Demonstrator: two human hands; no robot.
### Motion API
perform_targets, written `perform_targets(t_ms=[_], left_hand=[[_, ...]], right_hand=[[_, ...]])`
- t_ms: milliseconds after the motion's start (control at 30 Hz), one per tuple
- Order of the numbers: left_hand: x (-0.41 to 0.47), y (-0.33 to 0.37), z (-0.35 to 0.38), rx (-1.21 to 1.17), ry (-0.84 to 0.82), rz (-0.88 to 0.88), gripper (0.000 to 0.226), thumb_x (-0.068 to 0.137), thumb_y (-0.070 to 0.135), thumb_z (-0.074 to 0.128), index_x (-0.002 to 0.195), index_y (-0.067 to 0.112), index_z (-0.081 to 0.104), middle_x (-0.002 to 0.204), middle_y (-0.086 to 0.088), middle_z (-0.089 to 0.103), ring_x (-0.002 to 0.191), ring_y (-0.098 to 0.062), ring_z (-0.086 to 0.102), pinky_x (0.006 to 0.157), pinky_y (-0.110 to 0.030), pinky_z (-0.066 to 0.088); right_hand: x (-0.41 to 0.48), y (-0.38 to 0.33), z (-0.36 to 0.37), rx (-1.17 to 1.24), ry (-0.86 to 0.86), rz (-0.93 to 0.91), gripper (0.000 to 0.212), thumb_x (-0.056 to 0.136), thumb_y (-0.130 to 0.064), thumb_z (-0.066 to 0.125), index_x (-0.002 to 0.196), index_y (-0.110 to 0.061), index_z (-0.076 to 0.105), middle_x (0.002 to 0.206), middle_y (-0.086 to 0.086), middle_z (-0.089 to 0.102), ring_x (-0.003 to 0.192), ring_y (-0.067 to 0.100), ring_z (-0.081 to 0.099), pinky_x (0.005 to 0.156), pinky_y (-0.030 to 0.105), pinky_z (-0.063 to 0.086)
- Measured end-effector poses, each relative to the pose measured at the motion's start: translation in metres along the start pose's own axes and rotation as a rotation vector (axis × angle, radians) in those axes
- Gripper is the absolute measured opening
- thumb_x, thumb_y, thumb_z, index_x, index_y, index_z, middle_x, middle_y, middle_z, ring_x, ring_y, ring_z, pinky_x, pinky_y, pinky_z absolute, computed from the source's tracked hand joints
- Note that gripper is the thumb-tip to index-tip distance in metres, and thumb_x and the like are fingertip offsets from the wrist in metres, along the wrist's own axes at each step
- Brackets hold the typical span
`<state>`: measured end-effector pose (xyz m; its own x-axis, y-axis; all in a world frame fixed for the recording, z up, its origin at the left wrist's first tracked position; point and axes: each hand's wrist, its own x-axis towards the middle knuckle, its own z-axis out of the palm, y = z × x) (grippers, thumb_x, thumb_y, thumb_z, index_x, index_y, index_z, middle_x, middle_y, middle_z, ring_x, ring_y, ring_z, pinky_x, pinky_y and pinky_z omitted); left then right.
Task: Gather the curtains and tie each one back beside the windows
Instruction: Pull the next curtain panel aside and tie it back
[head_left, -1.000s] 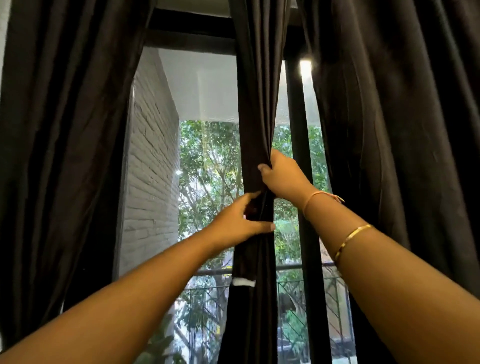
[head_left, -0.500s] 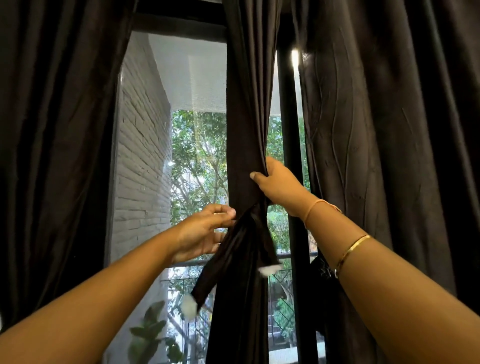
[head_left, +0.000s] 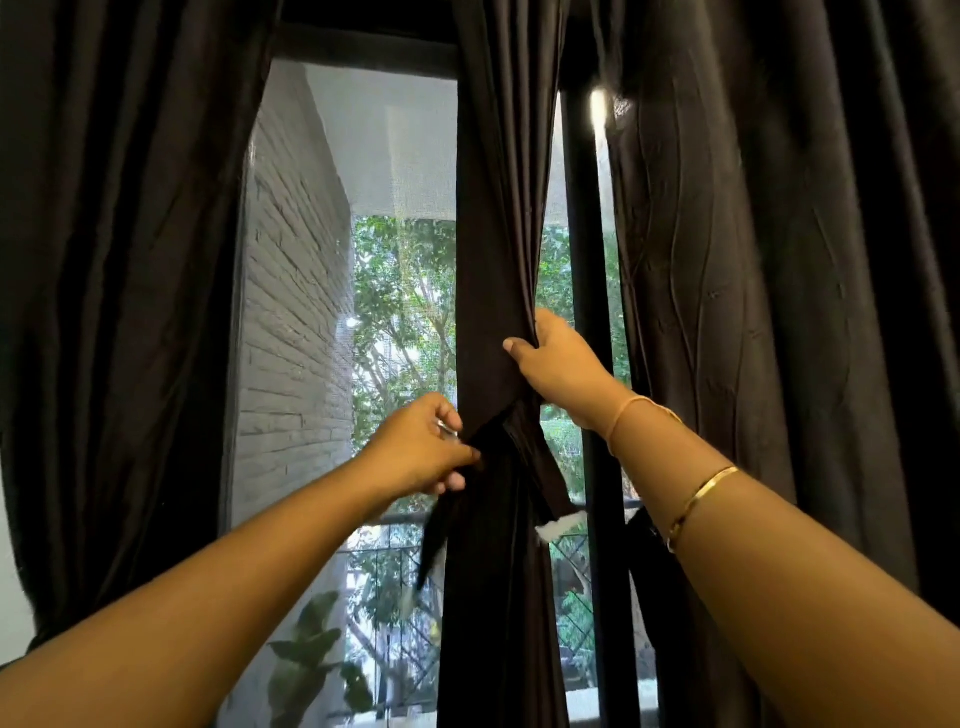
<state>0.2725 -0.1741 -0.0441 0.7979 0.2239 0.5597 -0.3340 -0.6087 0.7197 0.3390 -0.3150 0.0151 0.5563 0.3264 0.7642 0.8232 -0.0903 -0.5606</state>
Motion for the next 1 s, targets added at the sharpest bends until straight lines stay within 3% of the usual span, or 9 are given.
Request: perform_targets(t_ms=[100,200,300,333,433,500,633,900,1000], left_hand=[[0.009,-0.003,-0.009,0.003,0.174,0.119,0.033,0.085,-0.013,0.052,0.067,0.014,0.045,0.066,-0.012,0.057,0.054,-0.02,0.067,0.054,-0.032,0.058],[0.012,-0.009,-0.008,0.28,0.31,0.299,0.044,0.081,-0.015,0.041,0.061,0.02,0.059,0.071,-0.007,0.062,0.065,-0.029,0.064,0.066,-0.036,0.057],[0.006,-0.011,0.009,0.369,0.324,0.325,0.023,0.09,0.011,0.047,0.081,0.024,0.065,0.062,0.007,0.055,0.046,-0.004,0.047,0.042,-0.011,0.034],[0.006,-0.012,0.016,0.309,0.286,0.293,0.015,0.09,0.026,0.05,0.086,0.024,0.064,0.069,0.006,0.058,0.055,-0.001,0.052,0.047,-0.008,0.035],[0.009,-0.004,0.035,0.114,0.151,0.181,0.05,0.074,0.066,0.058,0.101,0.024,0.064,0.101,0.002,0.063,0.091,-0.006,0.062,0.074,-0.02,0.049],[0.012,0.004,0.043,0.057,0.177,0.164,0.041,0.068,0.06,0.069,0.09,0.026,0.061,0.093,0.001,0.062,0.082,0.0,0.062,0.064,-0.015,0.047],[0.021,0.009,0.051,0.04,0.255,0.062,0.048,0.067,0.039,0.079,0.103,0.015,0.059,0.103,-0.008,0.062,0.089,-0.021,0.063,0.072,-0.035,0.053],[0.025,0.006,0.056,0.209,0.44,0.024,0.035,0.084,0.012,0.055,0.117,0.006,0.046,0.113,-0.015,0.054,0.097,-0.033,0.057,0.076,-0.04,0.049],[0.025,0.004,0.056,0.262,0.443,0.019,0.037,0.085,0.012,0.053,0.121,0.005,0.045,0.116,-0.016,0.053,0.099,-0.035,0.056,0.08,-0.041,0.048]], right_hand=[[0.0,0.001,-0.001,0.005,-0.001,-0.006,0.026,0.096,-0.013,0.047,0.121,-0.007,0.049,0.12,0.013,0.059,0.109,0.031,0.057,0.094,0.05,0.048],[0.0,0.001,-0.001,-0.021,0.002,-0.03,0.026,0.096,-0.013,0.048,0.121,-0.004,0.048,0.122,0.015,0.058,0.11,0.033,0.056,0.096,0.05,0.046],[0.001,0.001,0.0,-0.058,0.001,-0.04,0.027,0.095,-0.013,0.048,0.119,0.0,0.047,0.12,0.019,0.057,0.109,0.036,0.055,0.095,0.051,0.046],[0.001,0.002,0.0,-0.077,0.001,-0.049,0.027,0.095,-0.013,0.049,0.118,0.0,0.047,0.119,0.02,0.058,0.109,0.037,0.055,0.094,0.051,0.046],[0.001,0.002,0.002,-0.114,-0.004,-0.052,0.026,0.094,-0.014,0.049,0.116,0.0,0.048,0.115,0.02,0.059,0.105,0.036,0.056,0.092,0.051,0.046],[0.001,0.002,0.003,-0.078,-0.023,-0.052,0.027,0.094,-0.013,0.049,0.117,0.001,0.048,0.116,0.02,0.058,0.106,0.036,0.056,0.093,0.051,0.046],[0.001,0.004,0.004,0.056,-0.083,-0.035,0.024,0.093,-0.008,0.05,0.115,-0.003,0.051,0.116,0.018,0.061,0.104,0.03,0.059,0.092,0.046,0.05],[-0.005,0.021,0.0,0.471,-0.267,0.018,0.011,0.092,-0.012,0.055,0.082,-0.014,0.056,0.085,0.006,0.063,0.059,0.003,0.061,0.047,0.008,0.042],[-0.003,0.039,0.005,0.684,-0.07,0.099,0.02,0.095,-0.021,0.052,0.077,-0.014,0.05,0.085,0.013,0.059,0.057,0.007,0.062,0.043,0.01,0.041]])
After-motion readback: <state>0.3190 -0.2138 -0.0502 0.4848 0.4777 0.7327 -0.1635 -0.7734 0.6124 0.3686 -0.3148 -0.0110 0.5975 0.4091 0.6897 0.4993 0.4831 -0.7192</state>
